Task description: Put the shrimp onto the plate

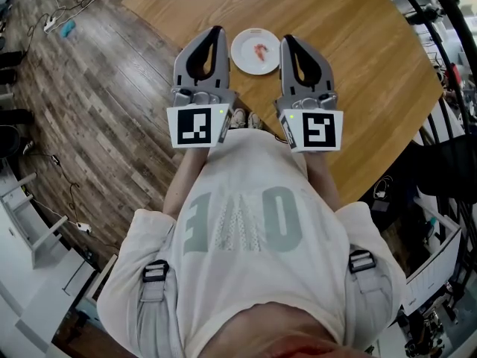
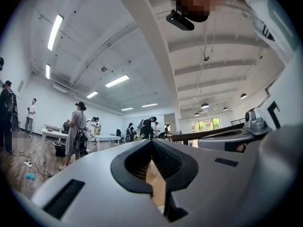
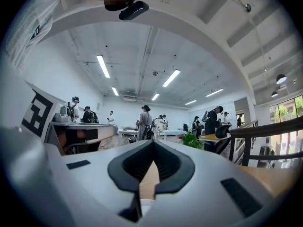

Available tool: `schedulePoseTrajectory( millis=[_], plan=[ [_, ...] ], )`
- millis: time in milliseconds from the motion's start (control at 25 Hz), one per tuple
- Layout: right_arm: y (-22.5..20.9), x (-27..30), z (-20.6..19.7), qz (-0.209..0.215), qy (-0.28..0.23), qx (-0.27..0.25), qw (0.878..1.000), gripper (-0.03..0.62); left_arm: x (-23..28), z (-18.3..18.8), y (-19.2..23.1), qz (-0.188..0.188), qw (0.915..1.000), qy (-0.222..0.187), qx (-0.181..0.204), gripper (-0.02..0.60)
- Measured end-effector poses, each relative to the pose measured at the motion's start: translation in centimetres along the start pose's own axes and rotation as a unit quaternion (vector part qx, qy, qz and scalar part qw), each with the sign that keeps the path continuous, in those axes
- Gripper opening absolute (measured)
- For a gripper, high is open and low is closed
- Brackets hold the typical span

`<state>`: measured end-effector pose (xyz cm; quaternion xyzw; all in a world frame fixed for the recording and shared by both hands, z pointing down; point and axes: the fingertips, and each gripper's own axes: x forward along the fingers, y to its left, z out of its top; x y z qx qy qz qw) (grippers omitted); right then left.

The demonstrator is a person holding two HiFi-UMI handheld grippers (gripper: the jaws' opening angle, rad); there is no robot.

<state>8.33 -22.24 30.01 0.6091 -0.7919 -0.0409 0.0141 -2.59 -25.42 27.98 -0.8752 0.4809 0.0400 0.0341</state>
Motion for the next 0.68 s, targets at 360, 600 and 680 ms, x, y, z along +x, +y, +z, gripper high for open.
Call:
schedulePoseTrajectory(
  millis=[360,600,680],
  plan=[
    [-0.4,-0.4,0.5,-0.011,-0.01,0.002,1.0,0.02,-0.5,1.1,-1.1,-0.023,0.9993,-0.029,0.011,0.009],
    [-0.5,-0.2,0.7,-0.013,-0.013,0.006,1.0,0.02,-0.6,1.8,-1.4,-0.031,0.9983,-0.047,0.015,0.009],
    [-0.6,-0.2,0.7,-0.014,-0.014,0.006,1.0,0.02,-0.5,1.7,-1.4,-0.031,0.9985,-0.043,0.015,0.009]
  ],
)
